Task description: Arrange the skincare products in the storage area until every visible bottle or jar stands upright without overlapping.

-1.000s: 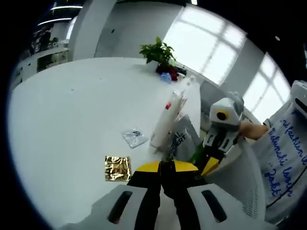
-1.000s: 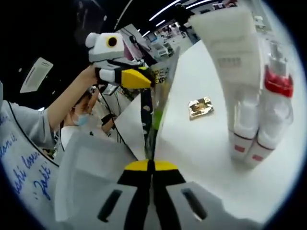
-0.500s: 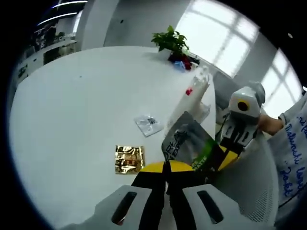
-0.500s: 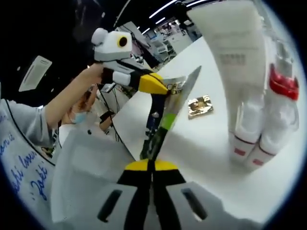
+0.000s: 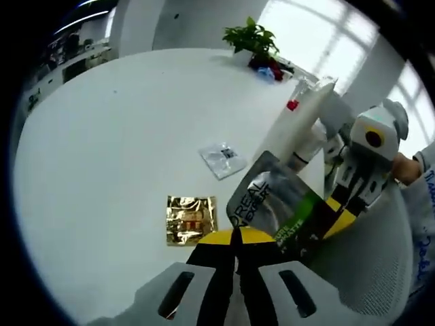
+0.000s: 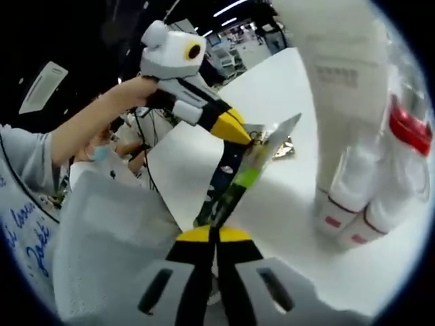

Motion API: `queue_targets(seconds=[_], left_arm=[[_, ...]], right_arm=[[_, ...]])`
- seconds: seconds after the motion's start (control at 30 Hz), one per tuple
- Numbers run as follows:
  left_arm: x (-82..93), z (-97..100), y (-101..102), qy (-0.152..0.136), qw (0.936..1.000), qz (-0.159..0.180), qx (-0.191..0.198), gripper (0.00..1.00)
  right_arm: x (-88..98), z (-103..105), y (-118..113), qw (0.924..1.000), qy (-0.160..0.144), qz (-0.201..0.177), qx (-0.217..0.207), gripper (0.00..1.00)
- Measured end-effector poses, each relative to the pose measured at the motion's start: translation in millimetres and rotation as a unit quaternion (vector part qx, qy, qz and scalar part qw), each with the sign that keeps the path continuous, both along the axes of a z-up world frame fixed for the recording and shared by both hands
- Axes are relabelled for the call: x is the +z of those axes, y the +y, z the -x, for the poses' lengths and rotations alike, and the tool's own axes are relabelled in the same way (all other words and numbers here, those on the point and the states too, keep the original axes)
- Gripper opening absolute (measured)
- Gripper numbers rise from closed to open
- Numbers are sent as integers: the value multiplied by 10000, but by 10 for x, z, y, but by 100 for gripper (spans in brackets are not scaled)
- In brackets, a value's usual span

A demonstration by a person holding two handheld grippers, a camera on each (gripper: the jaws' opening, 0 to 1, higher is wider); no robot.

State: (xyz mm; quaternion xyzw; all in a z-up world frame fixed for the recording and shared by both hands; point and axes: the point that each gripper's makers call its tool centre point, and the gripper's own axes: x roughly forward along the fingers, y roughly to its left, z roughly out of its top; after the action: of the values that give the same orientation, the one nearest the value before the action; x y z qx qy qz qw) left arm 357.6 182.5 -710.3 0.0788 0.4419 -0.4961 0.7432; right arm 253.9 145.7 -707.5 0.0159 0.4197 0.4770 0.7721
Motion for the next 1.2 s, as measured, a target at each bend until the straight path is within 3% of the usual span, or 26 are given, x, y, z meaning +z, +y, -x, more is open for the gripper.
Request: queue_targets(seconds=[0.27, 0.7, 1.2], left_arm=[[-110, 12, -34, 69, 9998, -174, -61, 0], [-242, 39, -79, 91, 9989, -433, -155, 0], [-353, 67, -94, -5, 9963, -777, -365, 0]], right_arm=[[-74, -9, -18, 9999, 17, 118, 16, 1], [-275, -47, -80, 9958, -255, 819, 308, 1], [-314, -68, -115, 9925, -381, 1087, 413, 4]])
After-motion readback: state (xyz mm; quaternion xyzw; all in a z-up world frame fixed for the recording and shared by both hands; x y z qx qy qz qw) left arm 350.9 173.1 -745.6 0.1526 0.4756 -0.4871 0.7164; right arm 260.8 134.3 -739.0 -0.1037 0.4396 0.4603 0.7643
